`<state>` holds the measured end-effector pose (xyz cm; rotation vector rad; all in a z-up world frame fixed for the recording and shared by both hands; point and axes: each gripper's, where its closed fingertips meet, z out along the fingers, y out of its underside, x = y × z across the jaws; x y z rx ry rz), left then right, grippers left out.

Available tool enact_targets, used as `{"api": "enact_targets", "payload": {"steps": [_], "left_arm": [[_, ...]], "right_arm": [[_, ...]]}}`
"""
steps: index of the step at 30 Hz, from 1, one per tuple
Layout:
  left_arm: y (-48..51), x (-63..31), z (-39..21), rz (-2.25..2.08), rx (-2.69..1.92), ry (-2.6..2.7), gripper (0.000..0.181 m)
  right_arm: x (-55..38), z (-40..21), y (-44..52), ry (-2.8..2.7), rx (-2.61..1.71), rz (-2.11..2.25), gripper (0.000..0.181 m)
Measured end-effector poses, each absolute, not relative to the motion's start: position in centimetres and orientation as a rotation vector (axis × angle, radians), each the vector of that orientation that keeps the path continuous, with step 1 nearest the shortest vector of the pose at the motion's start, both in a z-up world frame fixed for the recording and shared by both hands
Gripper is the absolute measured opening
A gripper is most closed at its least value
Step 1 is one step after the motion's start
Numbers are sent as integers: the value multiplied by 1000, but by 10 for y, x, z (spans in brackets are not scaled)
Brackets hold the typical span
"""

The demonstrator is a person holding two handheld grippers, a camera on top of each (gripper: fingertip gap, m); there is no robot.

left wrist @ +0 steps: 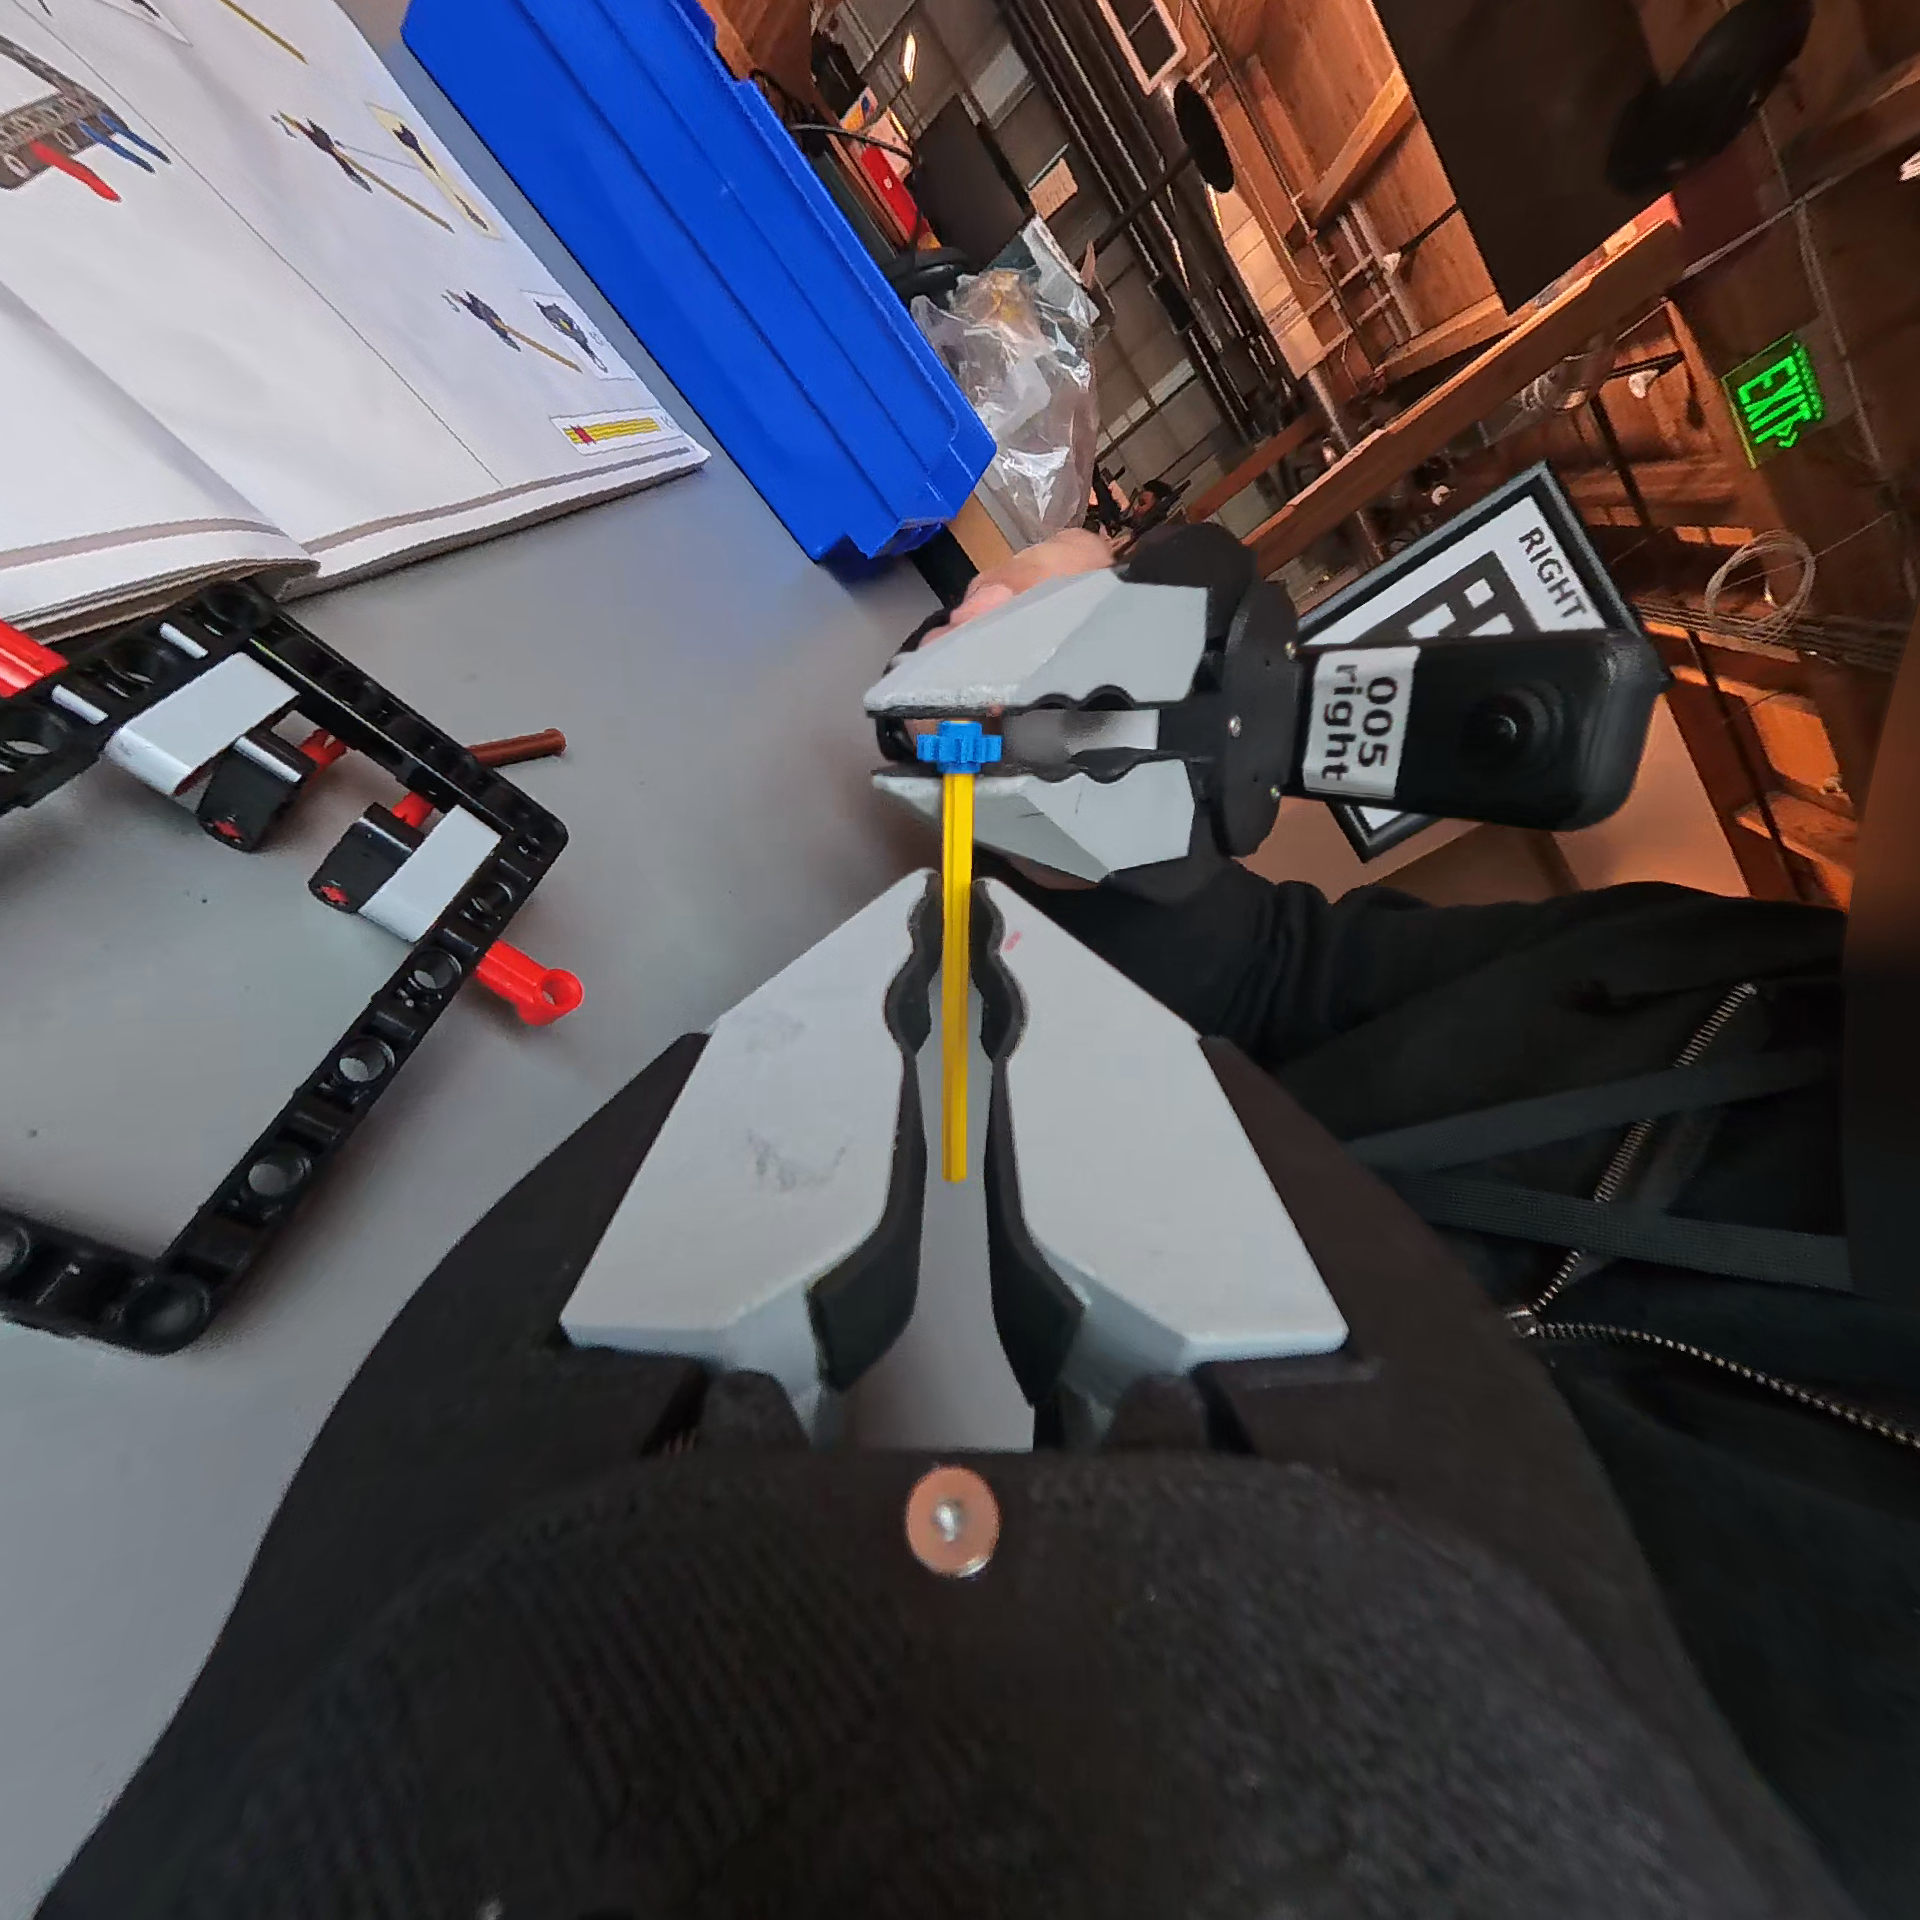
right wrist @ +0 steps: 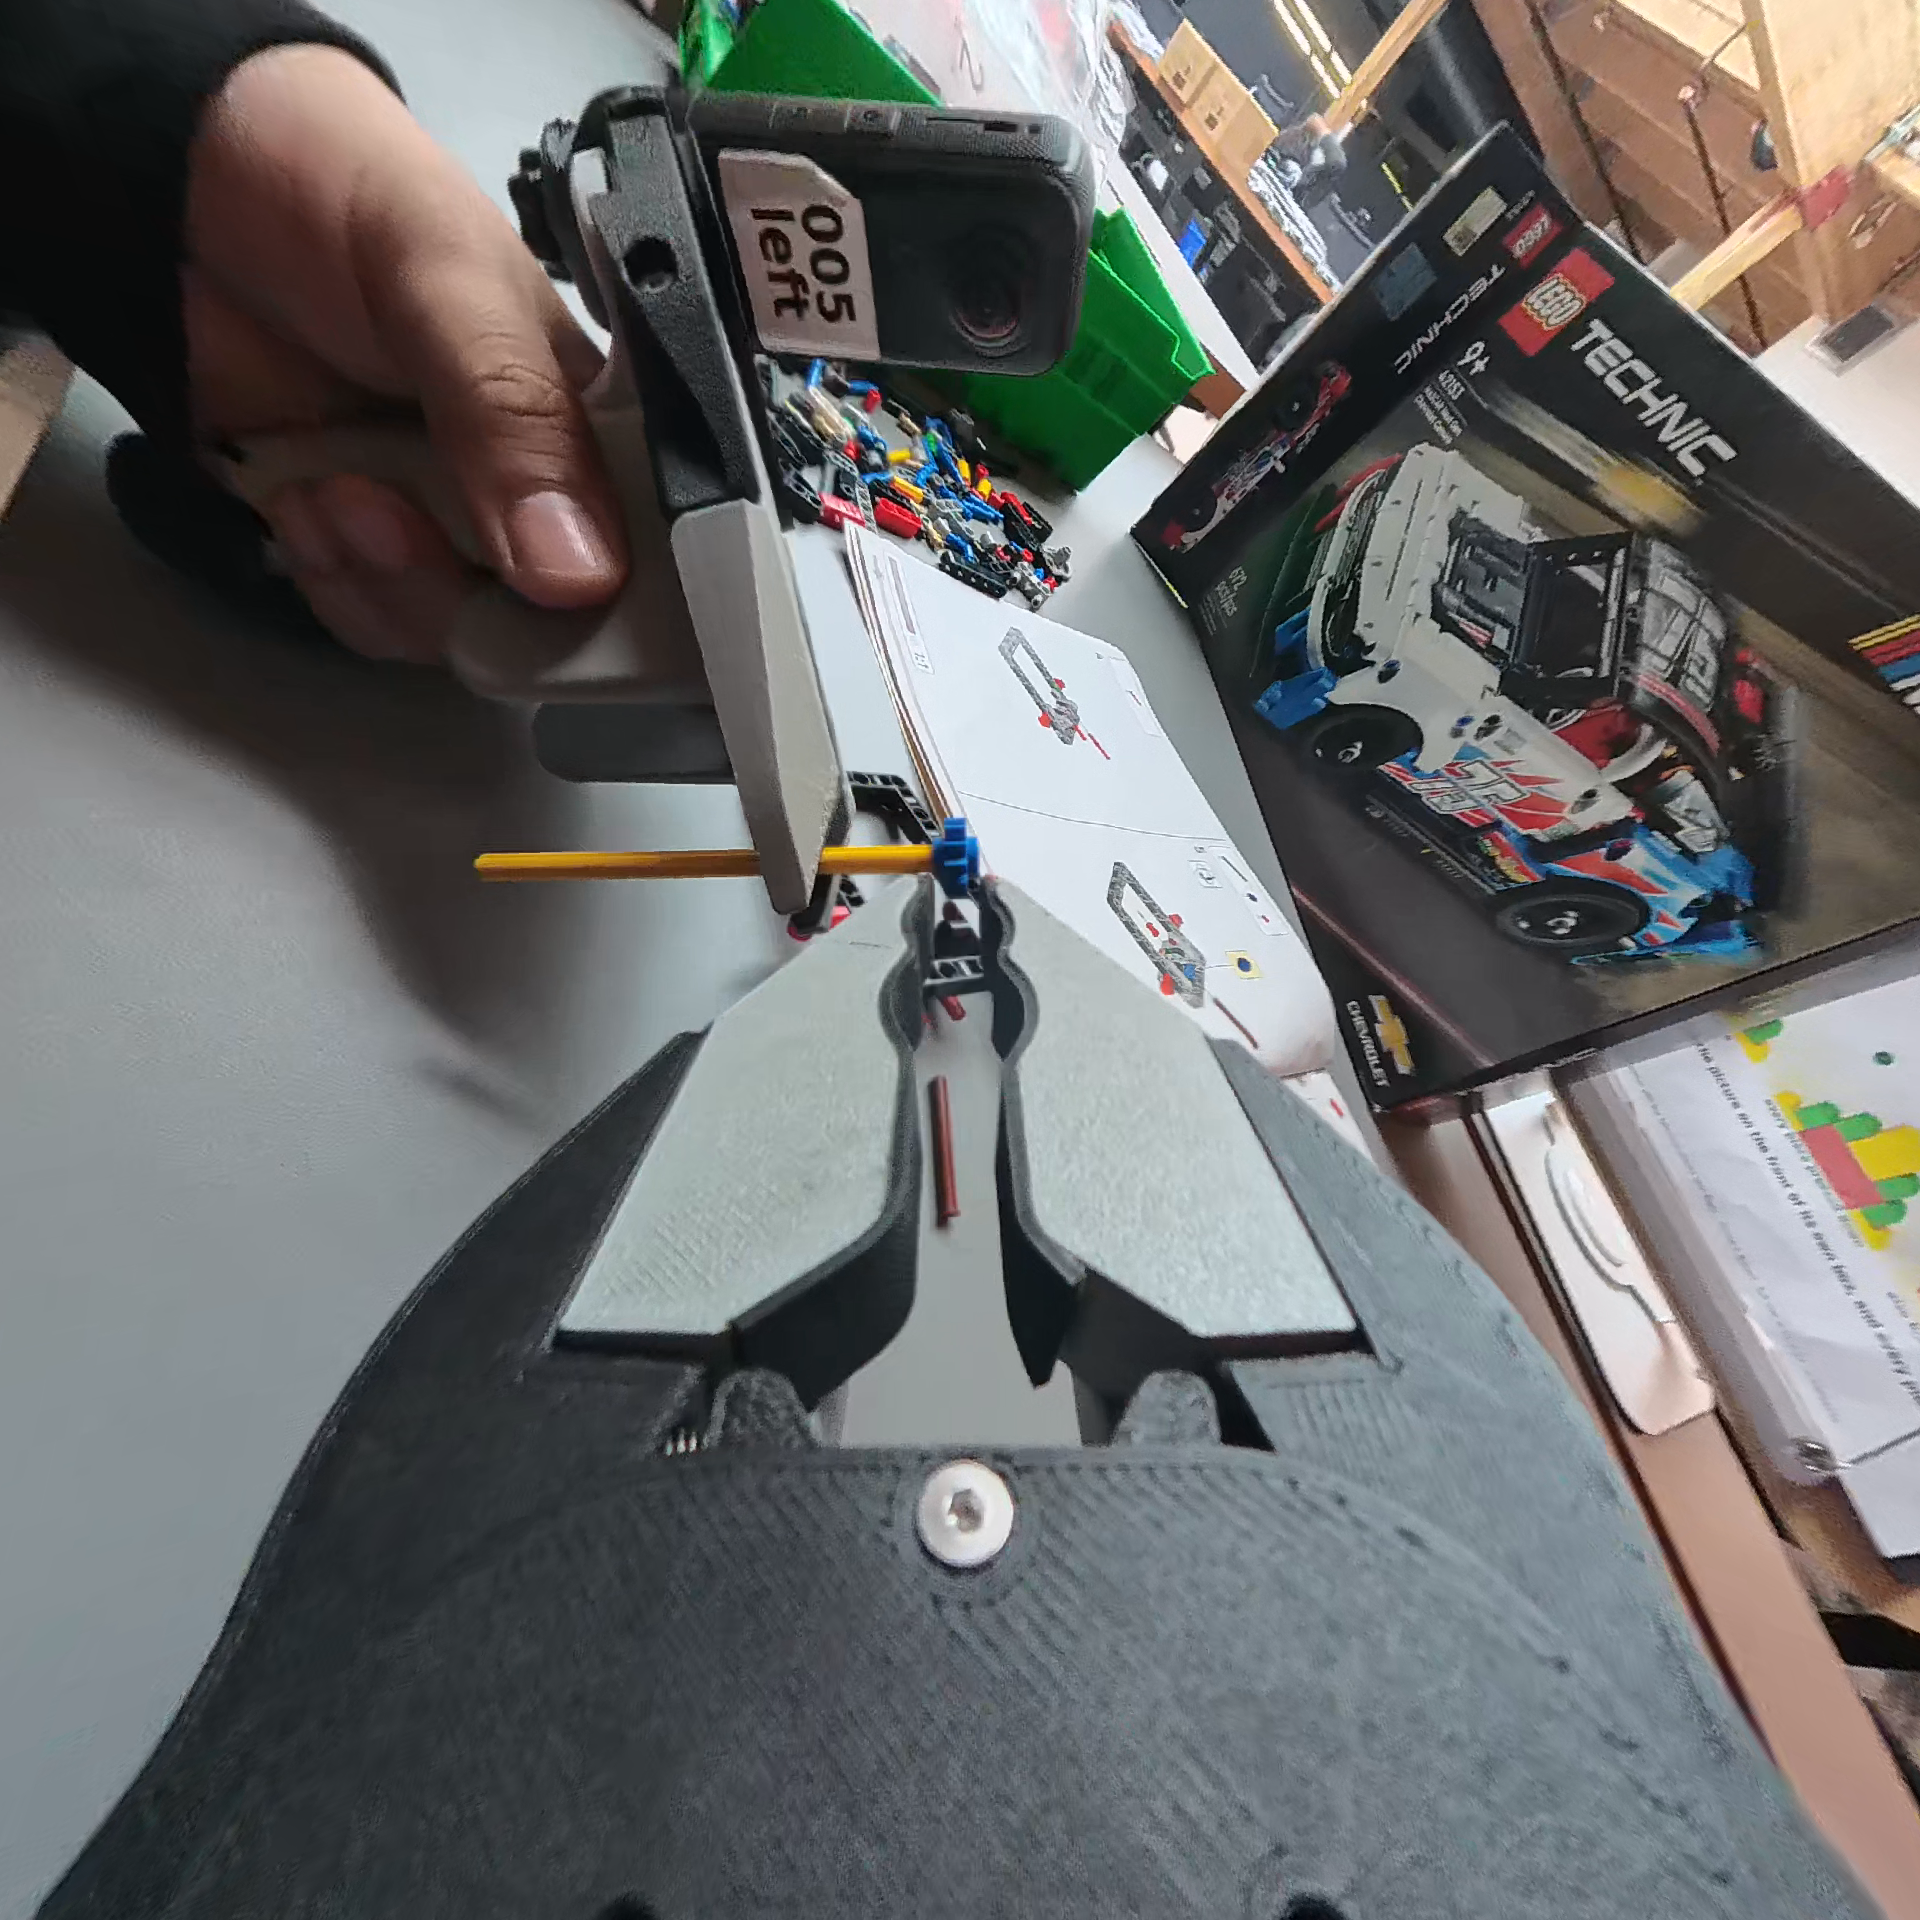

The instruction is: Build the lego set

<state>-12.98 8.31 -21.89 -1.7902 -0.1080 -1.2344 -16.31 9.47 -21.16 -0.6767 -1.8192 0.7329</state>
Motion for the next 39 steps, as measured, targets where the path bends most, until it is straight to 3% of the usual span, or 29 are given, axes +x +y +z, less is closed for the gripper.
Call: {"api": "enact_targets", "payload": {"steps": [26,29,39], "left_arm": [[76,-112,-223,-1370,-1838,-27,3],[74,-108,-225,-1383,-1860,3,3],[74,-111,-228,-1362,-1887,35,3]], "right_arm": [[-142,-203,79,-1897,-498,946,4],[-138,-208,75,-1951,-471,977,13],[-137,-214,83,-1950,-513,985,7]]}}
